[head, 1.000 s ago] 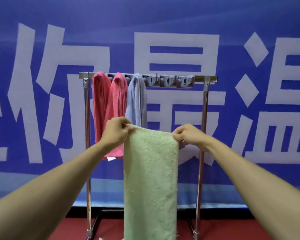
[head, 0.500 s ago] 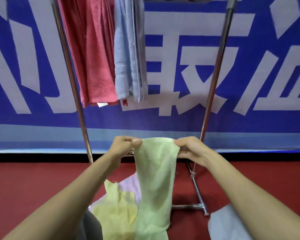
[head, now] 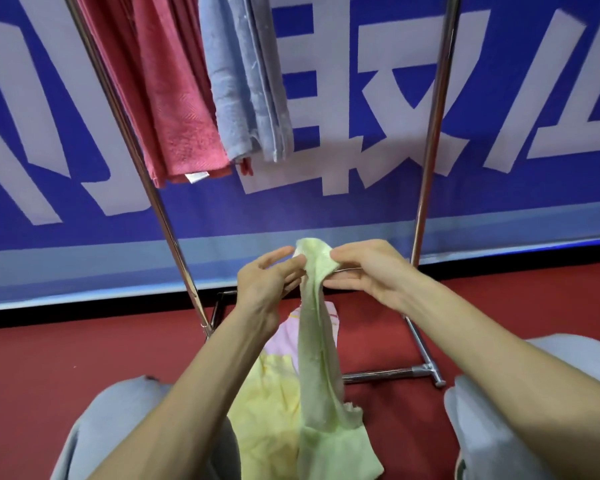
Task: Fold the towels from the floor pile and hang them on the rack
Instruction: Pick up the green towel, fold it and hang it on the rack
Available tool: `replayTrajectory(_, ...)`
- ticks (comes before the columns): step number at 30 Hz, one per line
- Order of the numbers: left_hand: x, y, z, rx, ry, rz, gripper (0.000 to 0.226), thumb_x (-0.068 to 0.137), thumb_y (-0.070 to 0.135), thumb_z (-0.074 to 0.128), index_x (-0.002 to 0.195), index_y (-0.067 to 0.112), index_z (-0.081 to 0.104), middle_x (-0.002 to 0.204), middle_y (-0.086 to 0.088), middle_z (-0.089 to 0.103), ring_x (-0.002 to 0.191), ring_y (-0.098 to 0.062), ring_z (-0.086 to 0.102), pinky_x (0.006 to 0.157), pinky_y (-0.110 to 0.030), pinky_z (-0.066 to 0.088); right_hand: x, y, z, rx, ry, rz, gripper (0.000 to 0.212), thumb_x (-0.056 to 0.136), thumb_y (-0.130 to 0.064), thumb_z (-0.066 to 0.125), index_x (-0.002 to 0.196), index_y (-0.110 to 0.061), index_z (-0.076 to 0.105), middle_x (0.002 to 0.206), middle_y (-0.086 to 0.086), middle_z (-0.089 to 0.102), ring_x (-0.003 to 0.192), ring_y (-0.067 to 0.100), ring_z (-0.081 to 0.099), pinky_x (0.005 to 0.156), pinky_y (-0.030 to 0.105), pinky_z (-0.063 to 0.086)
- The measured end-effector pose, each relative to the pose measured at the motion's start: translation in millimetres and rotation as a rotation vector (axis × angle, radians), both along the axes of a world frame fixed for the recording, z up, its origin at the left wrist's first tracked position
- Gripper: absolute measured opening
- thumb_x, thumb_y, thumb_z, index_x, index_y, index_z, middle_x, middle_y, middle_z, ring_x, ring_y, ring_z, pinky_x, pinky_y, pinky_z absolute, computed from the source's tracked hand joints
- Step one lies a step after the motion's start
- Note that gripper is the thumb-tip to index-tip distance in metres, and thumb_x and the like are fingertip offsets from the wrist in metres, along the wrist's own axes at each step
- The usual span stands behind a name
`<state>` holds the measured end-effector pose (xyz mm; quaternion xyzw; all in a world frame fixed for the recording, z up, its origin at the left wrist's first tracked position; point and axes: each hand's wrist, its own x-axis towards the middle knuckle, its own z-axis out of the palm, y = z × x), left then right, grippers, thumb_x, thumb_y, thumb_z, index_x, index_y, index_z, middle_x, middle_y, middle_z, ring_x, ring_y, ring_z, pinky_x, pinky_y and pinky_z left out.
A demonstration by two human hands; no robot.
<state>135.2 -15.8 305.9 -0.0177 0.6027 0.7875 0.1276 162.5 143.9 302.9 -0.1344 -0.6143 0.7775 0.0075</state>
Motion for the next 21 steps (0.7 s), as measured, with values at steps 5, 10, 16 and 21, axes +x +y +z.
replayTrajectory(5,2,1,-6,-0.064,0.075,-0.031,0.015,0.08,0.004,0.072,0.095,0.003,0.071,0.089,-0.011,0.074,0.075,-0.013,0.072,0.063,-0.016,0.055,6,-4,-5,0.043,0.004,-0.05,0.017,0.088,-0.003,0.061,0.101,0.009,0.066,0.094,0.024,0.069,0.082,0.031,0.071,0.076,0.034,0.06)
replayTrajectory(10,6,9,-13,-0.078,0.139,-0.016,0.009,0.081,0.001,0.07,0.086,0.008,0.073,0.086,-0.006,0.075,0.075,-0.011,0.072,0.063,-0.016,0.054,10,-13,-9,0.118,0.031,0.0,0.011,0.092,-0.006,0.059,0.089,-0.002,0.069,0.078,0.014,0.071,0.068,0.018,0.071,0.072,0.027,0.06)
replayTrajectory(16,9,13,-13,-0.14,0.179,-0.044,0.022,0.081,0.009,0.072,0.103,0.01,0.071,0.087,-0.006,0.074,0.088,-0.02,0.071,0.076,-0.024,0.058,11,-13,-8,0.125,0.036,0.003,0.019,0.093,-0.011,0.06,0.101,0.004,0.068,0.09,0.022,0.072,0.082,0.028,0.072,0.079,0.033,0.059)
replayTrajectory(21,12,10,-13,-0.145,0.219,-0.147,0.058,0.086,-0.003,0.061,0.138,0.015,0.044,0.096,-0.009,0.075,0.101,-0.024,0.069,0.085,-0.025,0.051,14,-8,-2,0.237,0.079,-0.021,0.026,0.085,-0.023,0.071,0.092,0.002,0.071,0.074,0.009,0.072,0.064,0.011,0.071,0.063,0.022,0.059)
